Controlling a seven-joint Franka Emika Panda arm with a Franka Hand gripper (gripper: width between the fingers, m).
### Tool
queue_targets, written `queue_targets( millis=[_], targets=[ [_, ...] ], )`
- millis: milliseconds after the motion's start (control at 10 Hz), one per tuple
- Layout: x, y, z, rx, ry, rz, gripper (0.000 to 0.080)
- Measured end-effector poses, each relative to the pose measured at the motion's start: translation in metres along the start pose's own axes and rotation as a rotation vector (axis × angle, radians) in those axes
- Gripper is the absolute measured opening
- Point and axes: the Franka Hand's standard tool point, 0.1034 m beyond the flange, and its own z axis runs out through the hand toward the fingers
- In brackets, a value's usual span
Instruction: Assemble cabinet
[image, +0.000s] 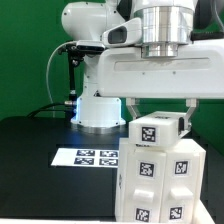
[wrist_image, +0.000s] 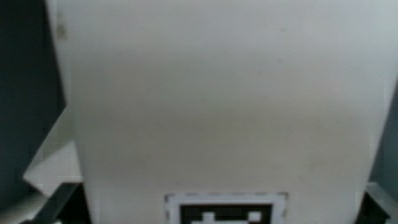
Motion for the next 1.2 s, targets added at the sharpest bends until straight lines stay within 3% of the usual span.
queue_targets(
  millis=[100, 200, 300, 800, 900, 1000, 1100, 1200],
  targets=[
    [-0.0023, -0.0009, 0.0021, 0.003, 0.001, 0.117, 0.0553],
    [-0.0048, -0.0004, 0.0056, 0.029, 0.003, 0.176, 0.0545],
    [-0.0056, -0.0019, 0.0053, 0.036, -0.009, 0.252, 0.0545],
    [-0.0092, -0.0014, 0.0069, 0.055, -0.048, 0.459, 0.0542],
    [-0.0099, -0.0017, 0.0074, 0.056, -0.050, 0.458, 0.0626],
    [-0.0102, -0.0018, 0.0075, 0.057, -0.052, 0.457, 0.0626],
    [-0.0103, -0.0019, 0.0075, 0.057, -0.052, 0.452, 0.0761],
    [-0.0101, -0.0020, 0.0068, 0.058, -0.051, 0.434, 0.0792]
  ],
)
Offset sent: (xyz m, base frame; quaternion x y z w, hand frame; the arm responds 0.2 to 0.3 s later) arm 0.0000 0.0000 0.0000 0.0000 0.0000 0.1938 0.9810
